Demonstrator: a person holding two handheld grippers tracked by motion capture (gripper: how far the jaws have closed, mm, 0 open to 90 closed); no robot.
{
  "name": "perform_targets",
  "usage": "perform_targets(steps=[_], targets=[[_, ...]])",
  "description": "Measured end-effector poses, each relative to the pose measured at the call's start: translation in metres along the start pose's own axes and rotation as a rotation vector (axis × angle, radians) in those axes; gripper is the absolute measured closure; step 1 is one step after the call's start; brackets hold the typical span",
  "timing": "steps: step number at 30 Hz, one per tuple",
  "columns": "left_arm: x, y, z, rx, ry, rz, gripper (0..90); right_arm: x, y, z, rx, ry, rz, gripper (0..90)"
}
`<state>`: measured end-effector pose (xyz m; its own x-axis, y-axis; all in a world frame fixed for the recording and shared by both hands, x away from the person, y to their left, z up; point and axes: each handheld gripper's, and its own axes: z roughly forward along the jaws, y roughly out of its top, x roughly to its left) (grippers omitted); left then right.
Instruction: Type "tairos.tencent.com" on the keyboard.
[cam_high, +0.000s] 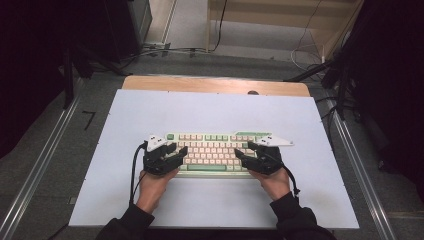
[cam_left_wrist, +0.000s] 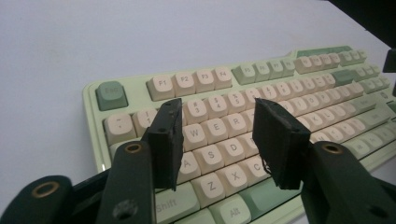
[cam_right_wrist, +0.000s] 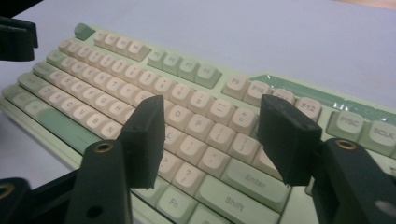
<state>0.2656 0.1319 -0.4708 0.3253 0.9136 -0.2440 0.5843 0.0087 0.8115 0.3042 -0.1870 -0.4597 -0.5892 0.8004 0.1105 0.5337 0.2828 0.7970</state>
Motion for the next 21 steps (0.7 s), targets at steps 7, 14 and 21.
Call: perform_targets(steps=[7, 14, 21], targets=[[0.003, -0.004, -0.009, -0.021, 0.026, -0.010, 39.2, -0.010, -0.004, -0.012, -0.014, -0.014, 0.010, 32.9], [0.013, -0.008, -0.021, -0.047, 0.037, -0.041, 38.8, -0.020, -0.010, -0.022, -0.020, -0.034, 0.025, 31.1], [0.018, -0.014, -0.027, -0.042, 0.038, -0.057, 38.5, -0.027, -0.015, -0.032, -0.035, -0.052, 0.035, 30.4]])
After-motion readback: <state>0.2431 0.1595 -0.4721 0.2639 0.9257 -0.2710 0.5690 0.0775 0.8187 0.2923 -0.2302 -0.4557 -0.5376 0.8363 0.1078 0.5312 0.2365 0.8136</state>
